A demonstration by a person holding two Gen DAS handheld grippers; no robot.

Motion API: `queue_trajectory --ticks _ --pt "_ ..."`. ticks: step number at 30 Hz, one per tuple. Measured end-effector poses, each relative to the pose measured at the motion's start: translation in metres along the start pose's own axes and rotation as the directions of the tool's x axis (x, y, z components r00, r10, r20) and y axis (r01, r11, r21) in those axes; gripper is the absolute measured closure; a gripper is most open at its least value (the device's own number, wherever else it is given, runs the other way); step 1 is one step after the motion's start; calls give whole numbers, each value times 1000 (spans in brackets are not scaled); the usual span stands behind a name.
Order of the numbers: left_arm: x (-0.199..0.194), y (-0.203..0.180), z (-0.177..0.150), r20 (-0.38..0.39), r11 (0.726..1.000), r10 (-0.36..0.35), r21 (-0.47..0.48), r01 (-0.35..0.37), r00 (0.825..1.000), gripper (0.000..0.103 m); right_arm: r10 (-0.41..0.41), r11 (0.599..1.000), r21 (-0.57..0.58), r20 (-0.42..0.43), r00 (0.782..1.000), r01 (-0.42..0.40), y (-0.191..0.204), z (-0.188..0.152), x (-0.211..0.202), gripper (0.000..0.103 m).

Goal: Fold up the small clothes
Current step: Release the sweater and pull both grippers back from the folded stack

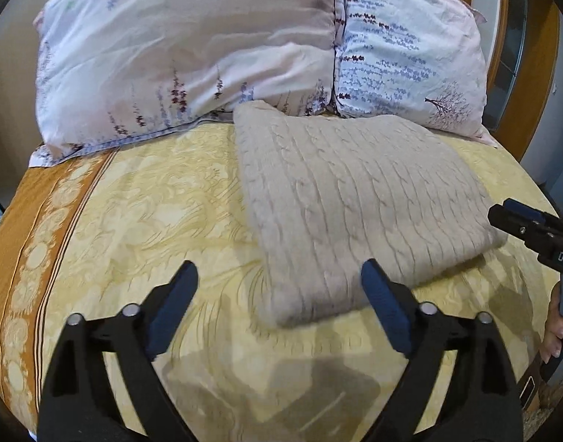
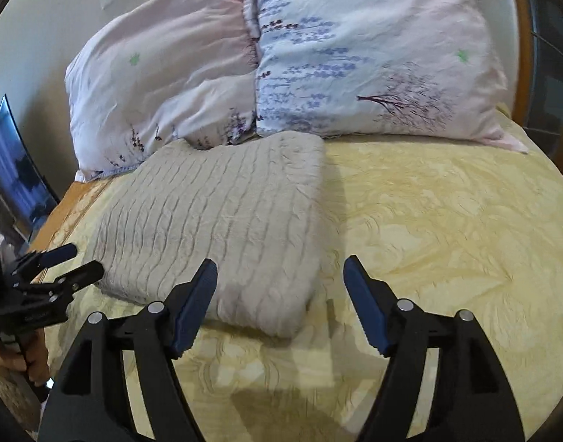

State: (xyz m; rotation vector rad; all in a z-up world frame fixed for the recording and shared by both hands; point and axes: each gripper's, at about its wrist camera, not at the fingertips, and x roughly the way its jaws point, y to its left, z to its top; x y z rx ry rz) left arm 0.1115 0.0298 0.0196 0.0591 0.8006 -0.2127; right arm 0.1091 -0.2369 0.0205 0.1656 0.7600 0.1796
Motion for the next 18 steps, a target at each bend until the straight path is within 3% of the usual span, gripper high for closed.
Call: queue_trajectory --ticks 5,9,18 --pt "-4 -1 -16 -31 999 -13 -34 12 999 11 -21 1000 -16 -33 999 21 10 -18 1 30" --pt "0 -6 -23 -56 1000 3 -29 -5 998 10 -50 998 -52 -52 997 47 23 -28 5 14" --pt "10 -20 -29 -114 999 36 -5 -37 993 8 -83 995 -57 -126 989 76 34 -42 18 14"
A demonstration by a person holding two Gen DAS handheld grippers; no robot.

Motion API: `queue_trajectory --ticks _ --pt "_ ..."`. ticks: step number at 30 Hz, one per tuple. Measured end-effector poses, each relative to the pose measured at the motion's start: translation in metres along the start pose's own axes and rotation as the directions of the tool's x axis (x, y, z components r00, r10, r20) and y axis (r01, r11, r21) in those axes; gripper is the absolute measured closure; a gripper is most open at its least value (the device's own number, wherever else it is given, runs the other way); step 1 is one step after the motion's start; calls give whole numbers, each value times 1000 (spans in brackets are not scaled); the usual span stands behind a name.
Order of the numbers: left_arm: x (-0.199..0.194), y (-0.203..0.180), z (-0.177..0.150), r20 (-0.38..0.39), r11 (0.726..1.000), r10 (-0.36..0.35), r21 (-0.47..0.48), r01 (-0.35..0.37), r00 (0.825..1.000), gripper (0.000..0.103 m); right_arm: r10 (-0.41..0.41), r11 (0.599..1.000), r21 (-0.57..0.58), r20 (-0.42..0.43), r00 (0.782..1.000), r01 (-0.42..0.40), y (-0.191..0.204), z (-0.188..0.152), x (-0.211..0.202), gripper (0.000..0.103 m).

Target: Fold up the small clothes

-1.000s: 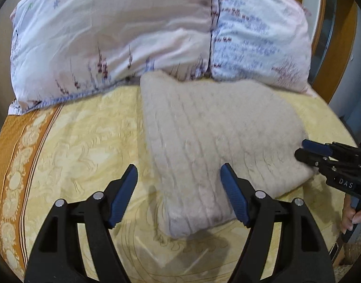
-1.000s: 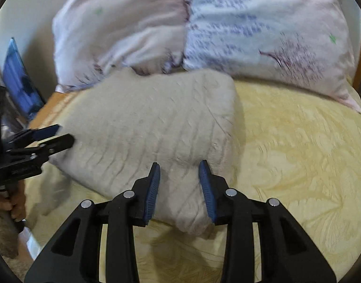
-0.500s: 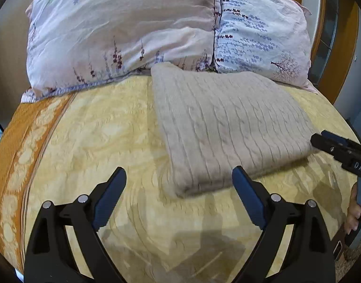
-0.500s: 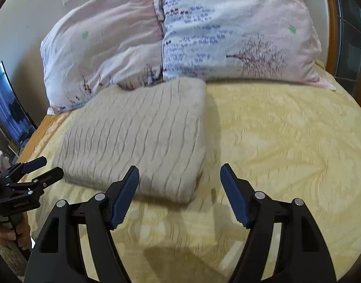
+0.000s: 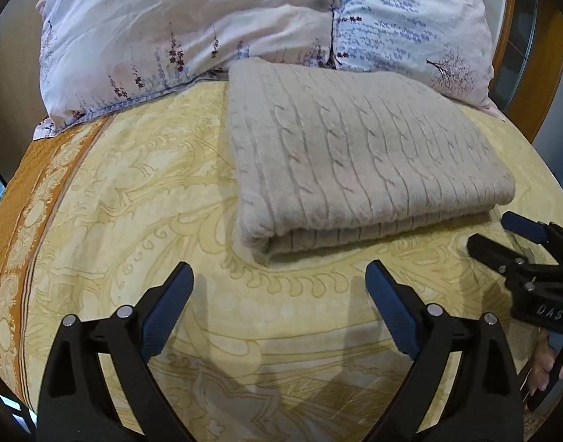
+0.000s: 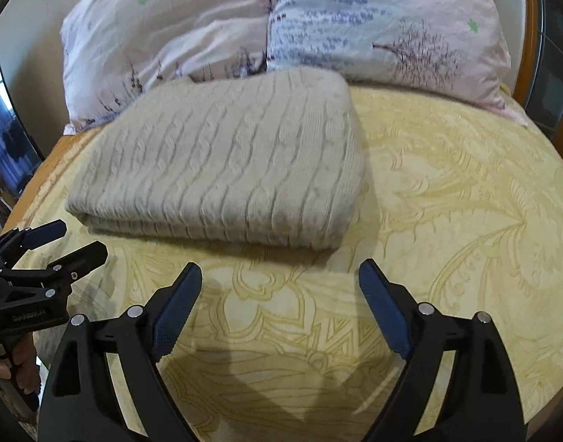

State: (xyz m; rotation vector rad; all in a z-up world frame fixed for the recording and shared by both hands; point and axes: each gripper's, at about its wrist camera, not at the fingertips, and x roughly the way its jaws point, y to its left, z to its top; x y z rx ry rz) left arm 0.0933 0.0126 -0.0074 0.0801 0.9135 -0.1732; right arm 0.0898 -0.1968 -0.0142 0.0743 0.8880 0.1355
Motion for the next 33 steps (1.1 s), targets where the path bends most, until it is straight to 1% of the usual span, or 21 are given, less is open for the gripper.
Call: queue_trajectory --ticks 3,7,10,13,18,33 --pt "5 -3 0 -23 1000 -3 -1 3 1000 6 -26 1000 -15 -7 1000 26 5 -1 1 13" --pt "8 -5 0 -24 1000 15 1 -15 1000 2 -59 998 -24 -7 998 59 9 -4 3 13" --pt "8 -6 -1 -21 1000 21 -1 -22 1000 2 -89 995 -40 -6 996 89 12 -5 5 11" --pt "8 -6 -1 -19 1000 27 -6 -27 999 2 -94 995 -33 -12 995 94 10 -5 5 8" --pt "7 -5 -1 -5 1000 28 -10 -28 1000 2 -102 994 -28 -14 995 102 9 -5 5 6" --pt "8 -5 -2 0 1000 23 -9 -23 1000 2 -110 994 -26 -14 994 109 9 -6 6 5"
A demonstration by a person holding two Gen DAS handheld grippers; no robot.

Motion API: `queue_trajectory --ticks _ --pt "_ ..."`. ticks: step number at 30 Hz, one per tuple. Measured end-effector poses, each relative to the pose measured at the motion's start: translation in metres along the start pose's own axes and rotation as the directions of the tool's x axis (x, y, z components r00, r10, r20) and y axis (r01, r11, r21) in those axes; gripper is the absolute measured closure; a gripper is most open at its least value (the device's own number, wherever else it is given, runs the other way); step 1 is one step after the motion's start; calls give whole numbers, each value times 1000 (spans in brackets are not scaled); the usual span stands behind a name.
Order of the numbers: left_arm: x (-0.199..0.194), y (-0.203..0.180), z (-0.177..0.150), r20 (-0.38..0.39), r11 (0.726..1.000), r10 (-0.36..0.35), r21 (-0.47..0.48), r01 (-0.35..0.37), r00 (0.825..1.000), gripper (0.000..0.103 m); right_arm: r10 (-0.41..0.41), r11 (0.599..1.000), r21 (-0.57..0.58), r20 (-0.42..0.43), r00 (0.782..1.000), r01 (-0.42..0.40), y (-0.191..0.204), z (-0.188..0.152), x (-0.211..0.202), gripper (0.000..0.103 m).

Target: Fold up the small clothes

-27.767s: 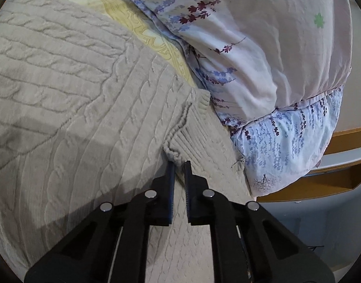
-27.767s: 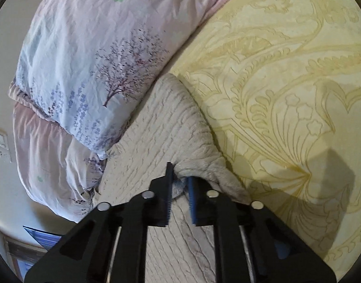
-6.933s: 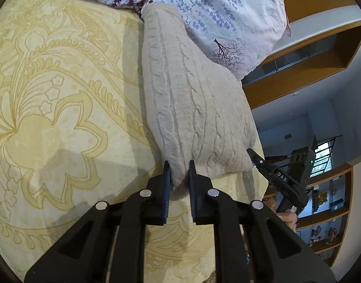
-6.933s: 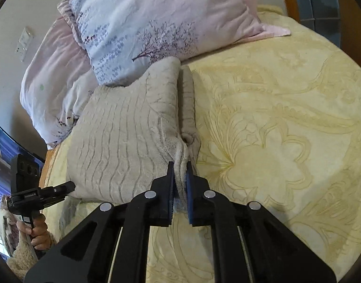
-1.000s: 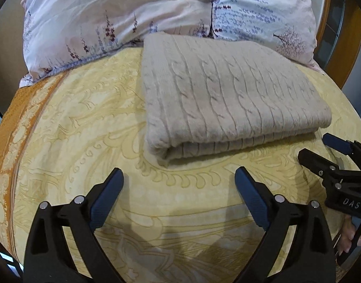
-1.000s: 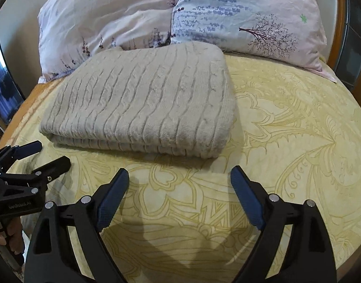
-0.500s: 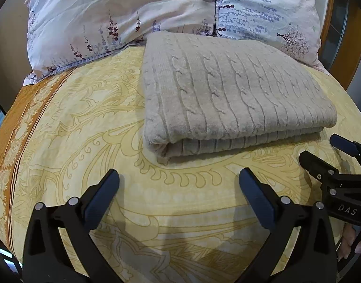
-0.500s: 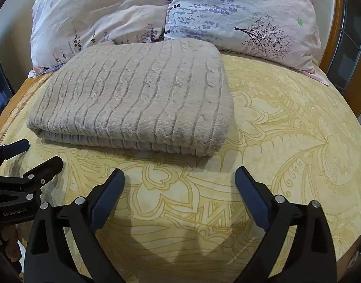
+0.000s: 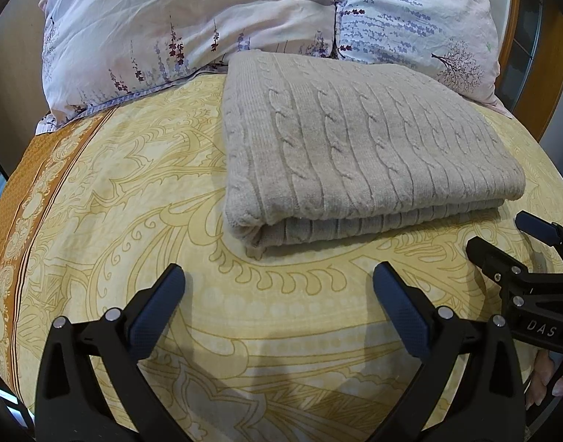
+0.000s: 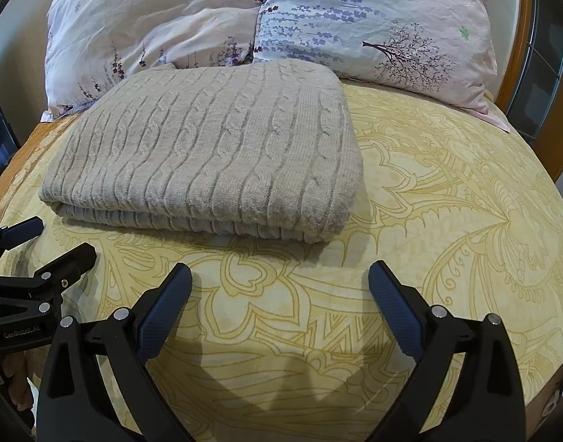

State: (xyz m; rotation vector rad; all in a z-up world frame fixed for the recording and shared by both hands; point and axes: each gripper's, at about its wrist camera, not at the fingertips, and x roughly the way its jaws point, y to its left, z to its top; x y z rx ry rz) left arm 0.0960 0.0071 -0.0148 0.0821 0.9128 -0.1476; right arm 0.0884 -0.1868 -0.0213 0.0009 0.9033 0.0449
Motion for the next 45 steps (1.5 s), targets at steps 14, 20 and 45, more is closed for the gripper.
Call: queue_trajectory --ticks 14,20,45 --pt "0 0 0 1 1000 0 0 0 1000 2 2 1000 -3 0 1000 -2 -1 0 0 4" --pt "0 0 0 1 1000 0 0 0 1000 2 -1 1000 -2 -1 1000 1 -2 0 1 4" --pt "2 1 2 1 1000 6 -9 -6 1000 2 -1 1000 -2 -1 1000 1 -3 -1 0 3"
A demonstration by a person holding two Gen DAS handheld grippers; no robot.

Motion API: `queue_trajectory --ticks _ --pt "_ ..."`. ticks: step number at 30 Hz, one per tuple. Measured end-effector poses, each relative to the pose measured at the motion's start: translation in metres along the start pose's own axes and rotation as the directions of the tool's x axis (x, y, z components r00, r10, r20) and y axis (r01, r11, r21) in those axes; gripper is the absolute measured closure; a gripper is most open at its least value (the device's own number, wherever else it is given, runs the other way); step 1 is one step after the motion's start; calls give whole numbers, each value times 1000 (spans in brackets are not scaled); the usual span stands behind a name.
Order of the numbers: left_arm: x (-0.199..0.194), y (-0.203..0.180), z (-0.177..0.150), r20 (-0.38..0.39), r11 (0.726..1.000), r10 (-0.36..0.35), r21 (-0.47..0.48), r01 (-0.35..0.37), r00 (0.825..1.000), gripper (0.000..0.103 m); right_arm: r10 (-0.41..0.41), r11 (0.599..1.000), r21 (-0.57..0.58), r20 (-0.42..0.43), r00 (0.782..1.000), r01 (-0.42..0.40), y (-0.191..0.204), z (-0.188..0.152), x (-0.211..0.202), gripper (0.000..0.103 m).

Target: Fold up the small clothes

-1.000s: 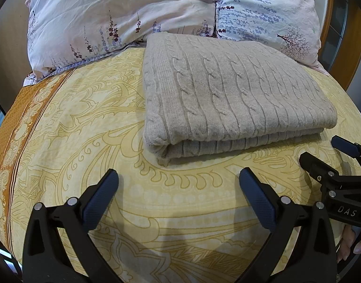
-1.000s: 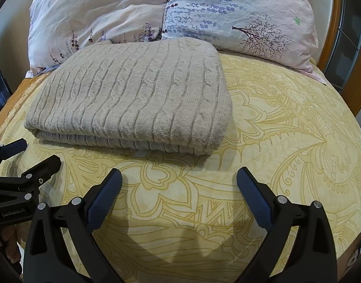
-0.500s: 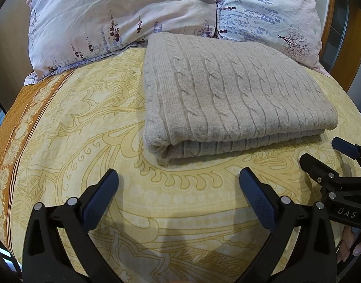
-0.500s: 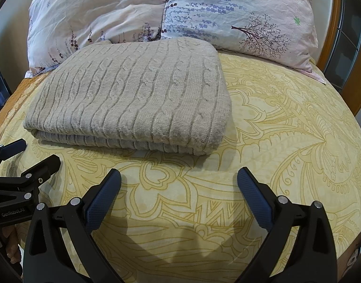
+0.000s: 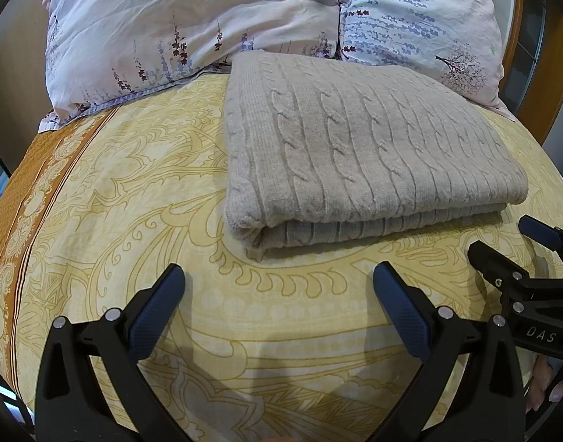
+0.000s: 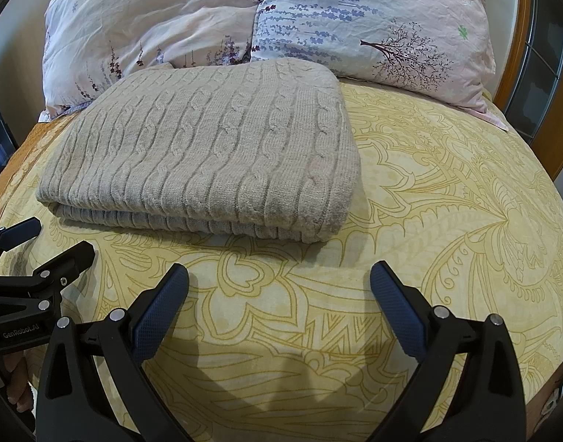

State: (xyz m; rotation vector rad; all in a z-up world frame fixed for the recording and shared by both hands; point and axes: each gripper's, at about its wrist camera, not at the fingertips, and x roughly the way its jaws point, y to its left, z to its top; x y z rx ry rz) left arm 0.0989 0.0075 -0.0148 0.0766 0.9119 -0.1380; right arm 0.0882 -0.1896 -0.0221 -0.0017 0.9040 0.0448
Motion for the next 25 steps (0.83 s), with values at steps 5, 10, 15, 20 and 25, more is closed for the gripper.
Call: queue_trajectory --ticks 5,10,15,20,25 --pt "1 0 0 0 1000 0 -1 0 1000 2 0 1000 0 0 1000 0 0 0 0 3" --pt "0 0 0 0 1000 0 0 0 1000 2 0 1000 0 0 1000 0 1 0 0 3" --pt "0 0 0 0 1000 -1 0 1 1000 2 3 1000 -1 -1 1000 -3 0 0 0 2" --pt "0 0 1 0 1000 0 0 0 1000 2 3 1000 -1 -1 1000 -3 0 0 0 2" --pt "0 0 0 0 1000 0 0 0 1000 2 3 1000 -1 -2 1000 -3 -1 0 0 2"
